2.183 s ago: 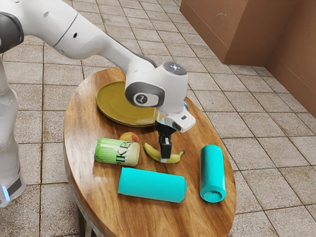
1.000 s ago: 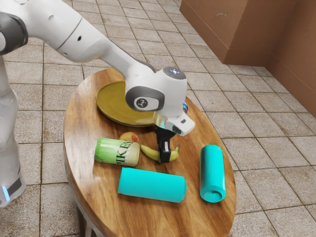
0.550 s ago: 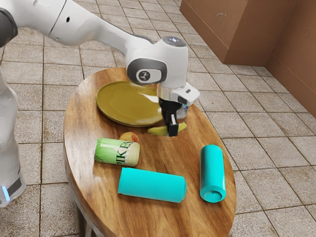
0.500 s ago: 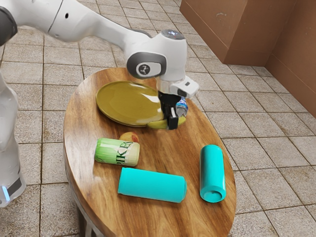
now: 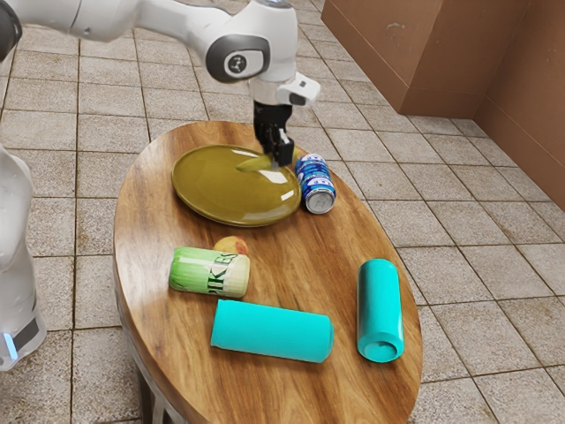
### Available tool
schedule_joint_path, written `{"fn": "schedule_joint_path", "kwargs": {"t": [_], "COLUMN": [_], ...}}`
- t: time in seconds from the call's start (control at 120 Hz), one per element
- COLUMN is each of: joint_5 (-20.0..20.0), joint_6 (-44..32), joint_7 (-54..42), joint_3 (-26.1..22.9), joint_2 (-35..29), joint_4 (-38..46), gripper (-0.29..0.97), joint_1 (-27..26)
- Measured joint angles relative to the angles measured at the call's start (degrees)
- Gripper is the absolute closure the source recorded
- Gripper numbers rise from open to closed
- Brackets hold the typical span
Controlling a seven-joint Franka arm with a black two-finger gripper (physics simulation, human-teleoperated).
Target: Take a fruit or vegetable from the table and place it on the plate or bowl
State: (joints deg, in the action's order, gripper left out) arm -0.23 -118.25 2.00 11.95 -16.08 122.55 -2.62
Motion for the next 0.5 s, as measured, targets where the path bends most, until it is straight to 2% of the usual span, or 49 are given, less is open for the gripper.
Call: {"fn": "schedule_joint_path", "kwargs": {"t": [0.267,0.375,0.5], "joint_5": [0.88,1.93,2.47], "joint_6": [1.11,1.42,2.02], "joint_7": [-0.39,-0.7,-0.92], "joint_3": [2.18,2.27,2.21], "joint_2": [-0.06,-0.12,-0.53], "joint_4": [-0.15,-0.18,-0.26], "gripper": [0.52,0.25,0.1], "joint_1": [-0.01,-0.01,-0.01]}}
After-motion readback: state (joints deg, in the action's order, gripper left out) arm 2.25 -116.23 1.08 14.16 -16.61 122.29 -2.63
